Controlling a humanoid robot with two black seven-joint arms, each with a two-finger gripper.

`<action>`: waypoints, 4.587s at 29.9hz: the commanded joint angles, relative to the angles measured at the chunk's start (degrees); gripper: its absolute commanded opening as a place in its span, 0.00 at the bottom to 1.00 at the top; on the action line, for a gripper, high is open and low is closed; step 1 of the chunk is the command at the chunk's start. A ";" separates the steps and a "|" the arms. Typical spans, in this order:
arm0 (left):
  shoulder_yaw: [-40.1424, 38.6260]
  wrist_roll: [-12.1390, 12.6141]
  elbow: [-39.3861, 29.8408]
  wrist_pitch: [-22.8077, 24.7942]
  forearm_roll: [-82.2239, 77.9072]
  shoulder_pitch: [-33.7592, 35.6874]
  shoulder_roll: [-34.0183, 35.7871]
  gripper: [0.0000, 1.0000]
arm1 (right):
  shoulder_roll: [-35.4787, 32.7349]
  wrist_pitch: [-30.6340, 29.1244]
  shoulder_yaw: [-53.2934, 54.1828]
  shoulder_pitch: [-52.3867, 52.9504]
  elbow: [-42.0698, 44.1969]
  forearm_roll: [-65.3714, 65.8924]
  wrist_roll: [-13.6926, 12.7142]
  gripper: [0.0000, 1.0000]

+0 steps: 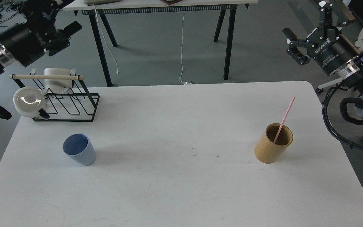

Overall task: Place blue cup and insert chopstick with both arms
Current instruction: 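Move the left gripper down toward the blue cup, then close the left gripper around the blue cup, then carry the blue cup with the left gripper toward the table center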

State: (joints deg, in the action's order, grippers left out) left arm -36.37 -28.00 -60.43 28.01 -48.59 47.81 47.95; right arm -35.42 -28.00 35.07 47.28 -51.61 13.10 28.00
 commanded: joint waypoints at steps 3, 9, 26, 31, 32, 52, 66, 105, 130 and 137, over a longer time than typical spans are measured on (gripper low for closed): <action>3.23 0.00 -7.41 -0.01 -18.17 0.09 6.53 1.00 | 0.00 0.00 0.00 -0.35 0.28 0.09 0.00 0.99; 6.31 0.00 -13.12 -0.01 -30.49 -0.35 15.32 1.00 | 0.61 0.00 0.00 -0.52 0.64 0.09 0.00 0.99; 16.95 0.00 -11.38 -0.58 -45.45 -5.27 13.06 1.00 | 0.52 0.00 0.00 -0.79 0.46 0.09 0.00 0.99; 16.95 0.00 -6.37 -1.73 -48.26 -6.07 9.80 1.00 | 0.17 0.00 0.00 -0.79 0.46 0.09 0.00 0.99; 16.95 0.00 -5.84 -1.73 -48.61 -6.15 9.62 1.00 | 0.17 0.00 0.00 -0.88 0.46 0.09 0.00 0.99; 17.04 0.00 2.16 -6.03 -53.36 -10.28 6.02 1.00 | 0.17 0.00 0.00 -1.49 0.28 0.09 0.00 0.99; 17.04 0.00 4.62 -6.03 -53.36 -10.81 4.96 0.95 | -0.18 0.00 0.00 -2.02 0.20 0.00 0.00 0.99; 17.48 0.00 4.80 -9.55 -56.61 -12.13 4.52 0.04 | -0.18 0.00 0.26 -2.63 0.11 0.00 0.00 0.99; 17.48 0.00 -3.90 -6.83 -56.35 -0.19 -0.65 0.00 | -0.44 0.00 2.63 -3.25 5.73 -0.88 0.00 0.99; 26.33 0.00 7.67 -4.63 -58.54 9.39 -14.96 0.00 | -3.87 0.00 6.15 -3.25 6.87 -1.58 0.00 0.99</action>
State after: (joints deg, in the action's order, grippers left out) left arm -15.25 -28.01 -59.73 23.25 -105.54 53.20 39.90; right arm -37.88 -28.00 40.37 44.04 -45.49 12.13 28.00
